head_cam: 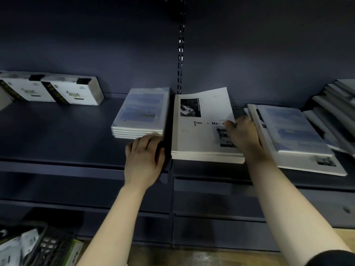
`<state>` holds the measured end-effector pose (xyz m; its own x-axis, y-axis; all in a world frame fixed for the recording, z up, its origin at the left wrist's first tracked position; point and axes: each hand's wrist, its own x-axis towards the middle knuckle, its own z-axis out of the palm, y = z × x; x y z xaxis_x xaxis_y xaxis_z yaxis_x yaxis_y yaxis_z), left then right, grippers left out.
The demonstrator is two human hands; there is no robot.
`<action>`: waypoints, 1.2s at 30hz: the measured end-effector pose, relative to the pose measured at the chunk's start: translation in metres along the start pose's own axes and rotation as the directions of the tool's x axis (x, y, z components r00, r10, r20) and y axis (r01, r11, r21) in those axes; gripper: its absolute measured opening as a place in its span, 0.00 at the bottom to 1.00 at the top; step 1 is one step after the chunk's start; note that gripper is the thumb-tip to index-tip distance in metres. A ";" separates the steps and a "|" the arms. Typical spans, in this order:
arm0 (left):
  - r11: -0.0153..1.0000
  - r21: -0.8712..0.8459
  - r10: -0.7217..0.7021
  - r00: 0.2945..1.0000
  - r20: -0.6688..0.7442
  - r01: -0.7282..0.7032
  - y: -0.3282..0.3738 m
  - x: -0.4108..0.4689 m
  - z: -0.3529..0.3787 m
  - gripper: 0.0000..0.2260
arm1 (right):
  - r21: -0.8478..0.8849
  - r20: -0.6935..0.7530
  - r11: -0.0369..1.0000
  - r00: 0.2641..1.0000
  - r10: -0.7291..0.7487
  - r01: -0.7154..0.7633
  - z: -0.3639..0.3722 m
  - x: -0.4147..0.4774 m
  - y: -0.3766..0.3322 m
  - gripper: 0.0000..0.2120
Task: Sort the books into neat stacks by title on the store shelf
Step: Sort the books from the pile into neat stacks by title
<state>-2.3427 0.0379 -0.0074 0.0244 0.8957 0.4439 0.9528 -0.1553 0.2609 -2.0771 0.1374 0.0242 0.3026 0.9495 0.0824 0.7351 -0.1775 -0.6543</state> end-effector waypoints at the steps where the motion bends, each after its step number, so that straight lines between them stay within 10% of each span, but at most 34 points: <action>1: 1.000 0.001 -0.001 1.000 -0.001 0.001 0.000 0.000 0.000 0.19 | 0.026 -0.014 1.000 1.000 -0.005 0.006 -0.001 -0.003 -0.002 0.17; 5: 1.000 0.004 -0.008 1.000 0.003 0.008 0.000 0.000 0.000 0.18 | -0.057 0.004 0.992 0.994 -0.110 0.110 -0.011 -0.014 -0.009 0.15; 11: 1.000 0.008 -0.010 1.000 -0.006 0.010 0.000 0.000 0.000 0.18 | 0.008 0.413 0.979 0.891 -0.191 0.206 -0.065 -0.052 -0.032 0.09; 18: 1.000 -0.002 -0.007 1.000 -0.007 0.007 0.000 0.000 0.000 0.18 | -0.216 0.497 0.950 0.863 -0.093 0.226 -0.070 -0.074 -0.025 0.43; 31: 0.996 -0.081 0.018 0.999 -0.048 -0.021 0.001 0.000 -0.002 0.18 | -0.200 0.430 0.961 0.898 -0.088 0.190 -0.068 -0.073 -0.025 0.40; 36: 0.988 -0.149 0.015 0.989 -0.147 -0.037 0.009 0.005 -0.009 0.16 | 0.000 0.388 0.987 0.910 -0.146 0.158 -0.075 -0.063 -0.019 0.15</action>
<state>-2.3364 0.0371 0.0043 -0.0062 0.8221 0.5694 0.8953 -0.2490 0.3693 -2.0649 0.0616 0.0882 -0.0669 0.9904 -0.1212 0.7739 -0.0252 -0.6328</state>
